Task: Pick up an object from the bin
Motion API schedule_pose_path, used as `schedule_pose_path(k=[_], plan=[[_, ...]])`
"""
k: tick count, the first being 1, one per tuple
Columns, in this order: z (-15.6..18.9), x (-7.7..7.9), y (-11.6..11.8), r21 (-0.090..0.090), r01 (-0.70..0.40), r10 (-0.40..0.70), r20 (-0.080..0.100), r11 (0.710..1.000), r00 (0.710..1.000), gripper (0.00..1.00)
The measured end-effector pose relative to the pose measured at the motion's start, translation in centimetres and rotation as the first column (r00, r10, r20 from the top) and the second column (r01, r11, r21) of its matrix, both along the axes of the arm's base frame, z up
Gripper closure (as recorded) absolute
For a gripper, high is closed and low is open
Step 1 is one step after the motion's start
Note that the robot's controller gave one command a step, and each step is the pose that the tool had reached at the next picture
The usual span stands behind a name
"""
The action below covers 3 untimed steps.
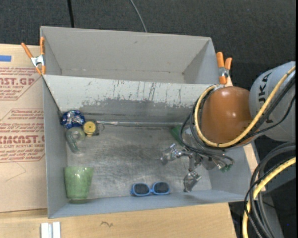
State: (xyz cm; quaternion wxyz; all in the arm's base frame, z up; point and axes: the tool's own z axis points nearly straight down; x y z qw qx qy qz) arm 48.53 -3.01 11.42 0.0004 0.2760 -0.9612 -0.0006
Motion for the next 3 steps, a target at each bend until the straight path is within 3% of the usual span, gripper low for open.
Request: schedule_pose_path(k=[1, 2, 3], plan=[[-2.0, -0.6, 7.3, 0.002, -0.234, 0.234, 0.002, 0.972, 0.972, 0.0], [-4.0, -0.3, 10.4, -0.004, -0.437, 0.437, 0.008, 0.9, 0.9, 0.0], [-3.9, -0.5, 10.3, -0.002, -0.433, 0.433, -0.002, 0.901, 0.901, 1.0]])
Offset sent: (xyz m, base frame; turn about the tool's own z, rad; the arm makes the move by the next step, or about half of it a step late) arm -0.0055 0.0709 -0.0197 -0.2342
